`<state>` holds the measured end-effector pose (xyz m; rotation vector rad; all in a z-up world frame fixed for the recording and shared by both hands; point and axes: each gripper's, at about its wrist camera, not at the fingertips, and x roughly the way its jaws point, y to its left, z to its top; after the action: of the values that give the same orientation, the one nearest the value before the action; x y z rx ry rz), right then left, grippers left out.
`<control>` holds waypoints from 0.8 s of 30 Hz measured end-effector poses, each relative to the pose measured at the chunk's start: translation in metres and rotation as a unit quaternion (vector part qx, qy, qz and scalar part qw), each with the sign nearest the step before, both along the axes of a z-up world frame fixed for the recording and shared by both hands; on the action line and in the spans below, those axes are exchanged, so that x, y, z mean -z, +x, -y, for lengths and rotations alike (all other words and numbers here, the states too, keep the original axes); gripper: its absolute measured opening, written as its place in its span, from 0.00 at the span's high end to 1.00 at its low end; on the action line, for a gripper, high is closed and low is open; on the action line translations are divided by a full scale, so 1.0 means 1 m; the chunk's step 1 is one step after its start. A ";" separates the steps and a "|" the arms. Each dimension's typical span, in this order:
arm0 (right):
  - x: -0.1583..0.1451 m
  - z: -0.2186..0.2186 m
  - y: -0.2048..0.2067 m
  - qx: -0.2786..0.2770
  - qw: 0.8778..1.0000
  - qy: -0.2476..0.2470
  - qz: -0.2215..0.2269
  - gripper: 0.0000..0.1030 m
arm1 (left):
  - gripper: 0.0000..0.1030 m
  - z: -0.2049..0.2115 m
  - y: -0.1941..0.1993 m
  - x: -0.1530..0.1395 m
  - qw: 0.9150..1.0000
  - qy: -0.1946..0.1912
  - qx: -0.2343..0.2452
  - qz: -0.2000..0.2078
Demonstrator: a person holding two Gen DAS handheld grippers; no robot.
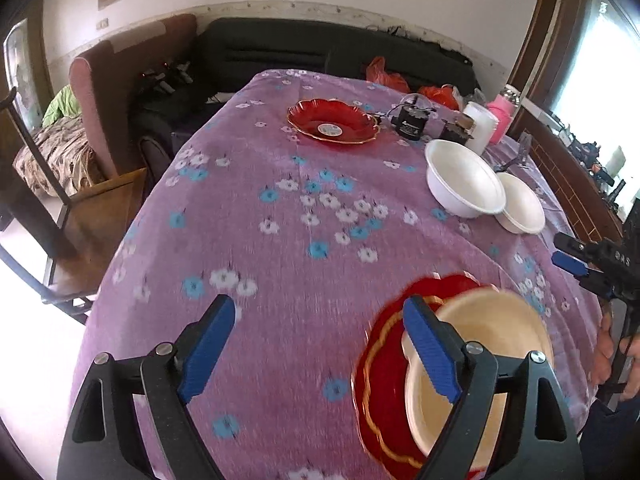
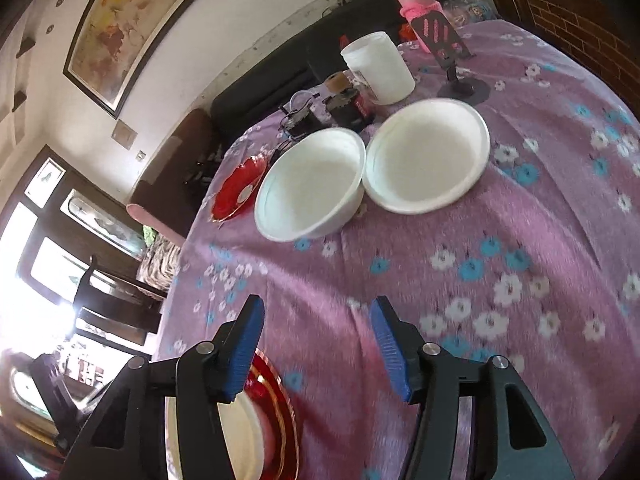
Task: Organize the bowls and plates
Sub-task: 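Move both grippers away from the stack toward the two white foam bowls, then grasp the rim of one white foam bowl with both grippers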
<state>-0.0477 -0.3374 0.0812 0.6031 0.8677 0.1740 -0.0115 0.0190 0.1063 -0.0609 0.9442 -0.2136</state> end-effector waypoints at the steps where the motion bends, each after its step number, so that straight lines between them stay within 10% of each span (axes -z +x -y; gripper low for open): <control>1: -0.002 0.002 0.004 -0.001 1.000 -0.004 0.003 0.42 | 0.17 0.001 0.010 -0.003 1.000 -0.001 0.003 -0.003; 9: -0.033 0.027 0.073 -0.012 0.997 -0.066 0.025 0.50 | 0.23 0.043 0.083 -0.015 0.998 -0.010 0.042 -0.037; 24: 0.009 0.038 0.174 -0.050 0.994 -0.090 -0.027 0.71 | 0.52 0.145 0.179 0.033 0.984 -0.080 0.097 -0.126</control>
<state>0.1268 -0.3756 0.0718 0.3988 0.9548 0.1681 0.1671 -0.1261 0.0734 -0.1465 1.1857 -0.4710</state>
